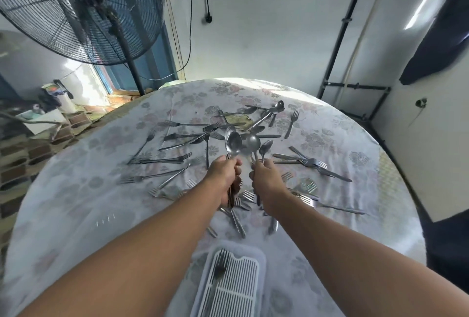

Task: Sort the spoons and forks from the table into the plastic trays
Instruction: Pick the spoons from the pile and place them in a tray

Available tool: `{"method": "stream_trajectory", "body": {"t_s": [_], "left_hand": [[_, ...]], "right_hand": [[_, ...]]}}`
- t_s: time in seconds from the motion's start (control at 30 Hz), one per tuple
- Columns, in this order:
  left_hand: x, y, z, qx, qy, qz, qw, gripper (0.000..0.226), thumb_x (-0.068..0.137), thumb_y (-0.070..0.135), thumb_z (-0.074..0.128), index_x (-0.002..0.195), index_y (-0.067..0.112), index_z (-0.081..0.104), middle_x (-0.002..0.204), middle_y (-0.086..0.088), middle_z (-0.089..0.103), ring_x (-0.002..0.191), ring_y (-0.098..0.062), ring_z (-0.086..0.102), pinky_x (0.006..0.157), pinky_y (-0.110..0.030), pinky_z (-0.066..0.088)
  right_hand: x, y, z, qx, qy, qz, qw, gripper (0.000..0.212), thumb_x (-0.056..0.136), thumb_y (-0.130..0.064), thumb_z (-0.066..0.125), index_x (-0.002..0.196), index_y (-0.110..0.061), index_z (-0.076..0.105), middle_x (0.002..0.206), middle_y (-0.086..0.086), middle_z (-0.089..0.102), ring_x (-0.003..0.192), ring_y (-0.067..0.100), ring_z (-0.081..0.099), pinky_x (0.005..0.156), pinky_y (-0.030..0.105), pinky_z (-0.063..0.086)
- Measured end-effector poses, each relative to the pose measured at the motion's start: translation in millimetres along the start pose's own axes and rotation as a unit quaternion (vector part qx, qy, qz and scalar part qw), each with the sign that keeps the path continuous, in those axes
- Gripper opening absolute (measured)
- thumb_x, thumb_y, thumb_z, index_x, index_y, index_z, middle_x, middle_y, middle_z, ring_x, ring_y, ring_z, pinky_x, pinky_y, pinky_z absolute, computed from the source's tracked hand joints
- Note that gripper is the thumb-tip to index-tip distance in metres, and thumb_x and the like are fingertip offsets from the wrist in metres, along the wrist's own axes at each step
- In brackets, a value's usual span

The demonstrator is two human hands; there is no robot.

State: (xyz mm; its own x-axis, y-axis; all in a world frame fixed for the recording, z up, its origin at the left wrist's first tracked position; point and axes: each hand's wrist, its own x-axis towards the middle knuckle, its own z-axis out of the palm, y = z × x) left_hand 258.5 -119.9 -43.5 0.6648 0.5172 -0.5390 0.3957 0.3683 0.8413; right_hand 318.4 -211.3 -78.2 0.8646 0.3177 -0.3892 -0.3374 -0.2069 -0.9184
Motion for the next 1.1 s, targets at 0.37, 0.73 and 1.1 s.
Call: {"method": "stream_trajectory", "body": {"t_s": [0.37, 0.73, 1.1], "left_hand": [[-61, -24, -85, -0.004, -0.092, -0.011, 0.996, 0.018, 0.105, 0.017, 0.056, 0.108, 0.01, 0.073, 0.075, -0.002, 0.062, 0.058, -0.013, 0.053, 0.053, -0.026, 0.044], [-90, -85, -204, 0.14, -0.127, 0.033, 0.981, 0.008, 0.087, 0.027, 0.079, 0.083, 0.02, 0.079, 0.091, -0.009, 0.079, 0.086, -0.031, 0.074, 0.082, -0.045, 0.057], [-99, -115, -261, 0.138, -0.045, 0.014, 0.989, 0.017, 0.096, 0.025, 0.071, 0.109, 0.014, 0.074, 0.106, 0.002, 0.067, 0.096, -0.016, 0.061, 0.087, -0.029, 0.039]], "right_hand": [[-106, 25, 41, 0.067, 0.005, -0.003, 0.998, 0.022, 0.106, -0.027, 0.049, 0.109, -0.009, 0.061, 0.077, 0.003, 0.052, 0.059, 0.012, 0.041, 0.046, 0.025, 0.033], [-210, 87, 139, 0.154, 0.078, 0.021, 0.985, 0.027, 0.095, -0.041, 0.073, 0.091, -0.014, 0.073, 0.054, -0.01, 0.059, 0.044, 0.005, 0.047, 0.046, 0.023, 0.039], [-242, 128, 182, -0.006, 0.039, 0.009, 0.999, 0.018, 0.094, -0.031, 0.074, 0.089, -0.014, 0.076, 0.075, 0.01, 0.073, 0.066, 0.015, 0.06, 0.063, 0.032, 0.049]]}}
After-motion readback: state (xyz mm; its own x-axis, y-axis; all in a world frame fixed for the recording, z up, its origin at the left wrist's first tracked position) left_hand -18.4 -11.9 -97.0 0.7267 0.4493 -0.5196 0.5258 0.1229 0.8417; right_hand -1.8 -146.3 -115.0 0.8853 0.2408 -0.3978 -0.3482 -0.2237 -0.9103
